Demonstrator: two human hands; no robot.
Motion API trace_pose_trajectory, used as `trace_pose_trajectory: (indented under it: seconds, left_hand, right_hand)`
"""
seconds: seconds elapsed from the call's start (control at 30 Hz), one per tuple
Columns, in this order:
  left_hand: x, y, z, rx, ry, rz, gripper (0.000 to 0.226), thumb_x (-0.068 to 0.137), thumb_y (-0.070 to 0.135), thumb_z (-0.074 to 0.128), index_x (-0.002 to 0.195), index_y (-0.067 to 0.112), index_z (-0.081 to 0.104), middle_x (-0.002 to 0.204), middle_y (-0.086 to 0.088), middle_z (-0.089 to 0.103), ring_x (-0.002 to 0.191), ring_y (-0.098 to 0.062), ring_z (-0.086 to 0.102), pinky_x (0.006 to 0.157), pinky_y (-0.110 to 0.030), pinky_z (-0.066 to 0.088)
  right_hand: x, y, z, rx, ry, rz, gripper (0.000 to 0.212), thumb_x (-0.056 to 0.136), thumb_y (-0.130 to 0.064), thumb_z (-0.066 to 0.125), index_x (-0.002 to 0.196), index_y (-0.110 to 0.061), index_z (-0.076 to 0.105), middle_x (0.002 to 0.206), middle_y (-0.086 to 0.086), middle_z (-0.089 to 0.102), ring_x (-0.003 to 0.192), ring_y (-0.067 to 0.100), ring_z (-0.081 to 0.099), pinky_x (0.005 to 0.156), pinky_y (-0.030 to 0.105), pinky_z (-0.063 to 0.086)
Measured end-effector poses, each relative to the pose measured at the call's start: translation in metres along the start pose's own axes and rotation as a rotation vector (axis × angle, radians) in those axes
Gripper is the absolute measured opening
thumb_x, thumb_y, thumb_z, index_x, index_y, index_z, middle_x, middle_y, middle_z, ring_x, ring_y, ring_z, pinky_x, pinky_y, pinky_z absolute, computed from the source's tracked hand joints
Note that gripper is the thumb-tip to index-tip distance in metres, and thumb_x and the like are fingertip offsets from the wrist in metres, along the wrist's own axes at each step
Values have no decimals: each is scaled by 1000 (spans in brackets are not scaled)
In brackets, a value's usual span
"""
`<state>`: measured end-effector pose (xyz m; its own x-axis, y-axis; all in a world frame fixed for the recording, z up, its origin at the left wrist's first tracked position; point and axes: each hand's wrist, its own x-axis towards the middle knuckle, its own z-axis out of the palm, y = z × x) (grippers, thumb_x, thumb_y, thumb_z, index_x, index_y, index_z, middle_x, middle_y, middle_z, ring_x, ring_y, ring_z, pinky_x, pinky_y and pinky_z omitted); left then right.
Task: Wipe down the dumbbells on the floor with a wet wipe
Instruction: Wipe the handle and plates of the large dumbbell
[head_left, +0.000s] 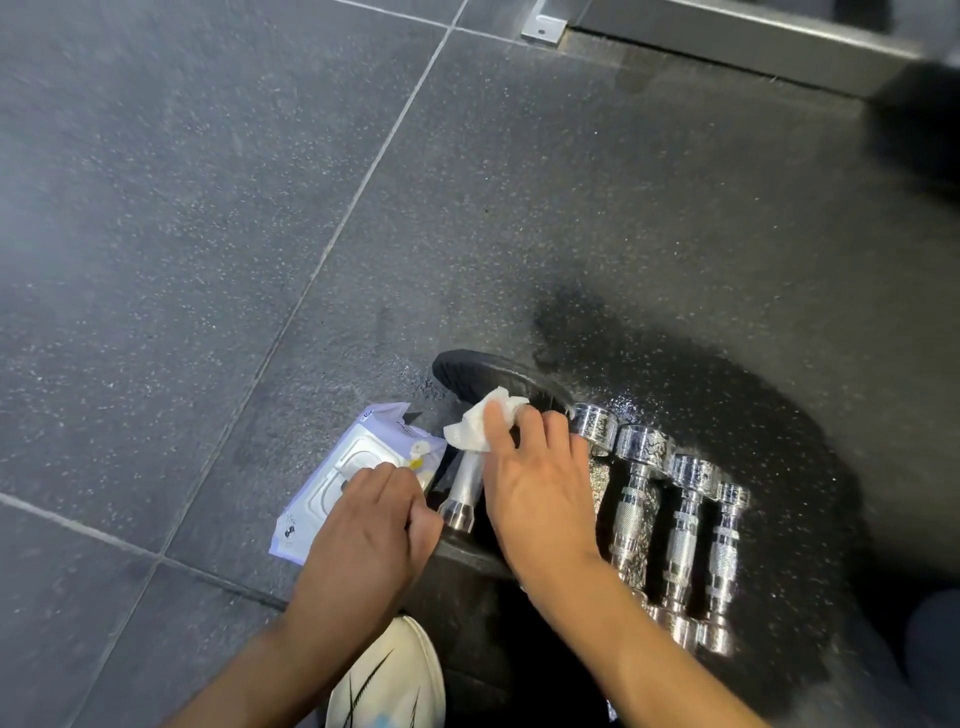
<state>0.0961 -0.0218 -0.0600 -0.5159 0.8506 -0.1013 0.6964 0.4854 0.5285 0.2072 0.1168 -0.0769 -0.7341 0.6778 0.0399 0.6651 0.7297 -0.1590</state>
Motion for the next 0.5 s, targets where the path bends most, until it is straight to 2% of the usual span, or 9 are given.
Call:
trace_pose_trajectory:
  seconds: [0.03,0.1,0.17,0.27,0.33,0.43,0.5]
  left_hand:
    - [1,-2,2,9,28,7,34,96,17,25,75,8,50,75,-2,46,71,-21,36,67,-34,30]
    - [-1,-3,2,55,-15,51,49,100,20,11,76,7,51,78,-3,46,73,-21,32,68,-34,26]
    - [-4,-8,3,81,-69,101,60,101,26,1,77,6,52,80,-5,46,76,-20,28,70,-33,22]
    - [-2,-8,2,80,-32,72,44,99,19,12,76,9,48,79,-3,45,73,-20,31,67,-34,27]
    - [-2,-6,3,79,-11,98,30,96,18,22,76,12,44,78,-1,44,73,-21,34,67,-35,30]
    - [-1,-5,2,30,12,93,21,92,20,32,76,14,43,76,1,44,71,-22,37,66,-37,35]
    - [-1,-5,1,2,24,56,20,91,21,34,75,14,44,75,1,44,71,-22,39,66,-38,37]
  right_hand:
    - [-1,-4,1,16,-8,8,56,88,-18,69,141,-10,54,104,10,60,91,30,53,76,43,47]
    - [0,-10,3,182,-56,41,57,92,-13,64,145,-3,47,106,12,61,93,30,56,79,41,52]
    - [2,-12,-1,443,-149,169,44,102,-21,52,142,-6,43,109,12,62,99,31,59,81,36,48]
    - [2,-14,-4,655,-224,419,34,105,-36,48,125,-9,44,99,14,68,88,34,66,64,34,42]
    - [4,-15,-2,781,-328,537,35,105,-43,46,117,-11,48,94,11,69,81,28,65,61,35,44]
    - [14,-13,8,1161,-350,747,36,103,-49,46,110,-18,63,101,5,71,93,23,66,82,37,52]
    - [24,-7,13,1424,-381,894,33,103,-40,48,109,-14,68,109,8,75,100,24,67,95,41,51]
